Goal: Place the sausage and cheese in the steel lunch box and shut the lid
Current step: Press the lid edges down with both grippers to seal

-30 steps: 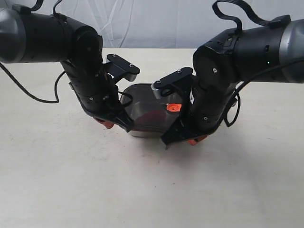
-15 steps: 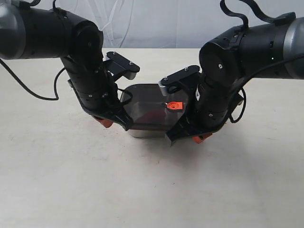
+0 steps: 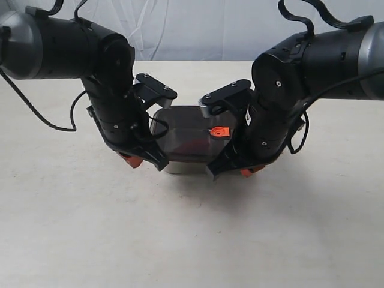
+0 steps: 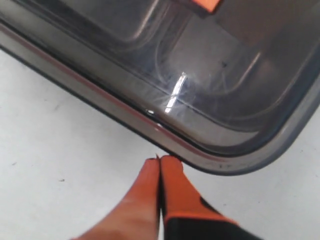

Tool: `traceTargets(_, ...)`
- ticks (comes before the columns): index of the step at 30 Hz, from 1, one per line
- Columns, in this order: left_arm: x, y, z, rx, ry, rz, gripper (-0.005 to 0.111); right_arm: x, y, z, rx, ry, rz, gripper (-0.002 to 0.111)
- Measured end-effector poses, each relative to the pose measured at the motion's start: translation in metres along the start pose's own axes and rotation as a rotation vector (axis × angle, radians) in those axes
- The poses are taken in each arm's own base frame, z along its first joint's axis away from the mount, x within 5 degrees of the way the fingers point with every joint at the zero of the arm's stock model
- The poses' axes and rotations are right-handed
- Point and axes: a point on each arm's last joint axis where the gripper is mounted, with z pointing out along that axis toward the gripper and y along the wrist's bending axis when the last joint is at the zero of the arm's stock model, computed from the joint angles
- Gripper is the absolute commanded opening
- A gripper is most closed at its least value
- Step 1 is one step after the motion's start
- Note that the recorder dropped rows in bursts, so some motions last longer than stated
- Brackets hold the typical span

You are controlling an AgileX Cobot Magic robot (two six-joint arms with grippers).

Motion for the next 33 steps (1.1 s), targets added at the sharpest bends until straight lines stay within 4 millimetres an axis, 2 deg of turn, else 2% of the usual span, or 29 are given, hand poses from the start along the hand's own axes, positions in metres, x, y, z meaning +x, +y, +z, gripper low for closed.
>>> traceTargets(5,-0.003,-0.001,0.007,0.011,-0.005,-0.008,0.000,-0.001,-0.002,0.000,0.022,-0.013,-0.011,-0.001)
traceTargets(14,-0.005,-0.001,0.007,0.009,-0.026,-0.008,0.000,-0.004,-0.009,0.004,0.097,-0.034,-0.008,-0.001)
traceTargets(33,-0.002,-0.001,0.007,0.012,0.012,-0.008,0.000,-0.010,-0.011,0.005,0.114,-0.091,-0.009,-0.001)
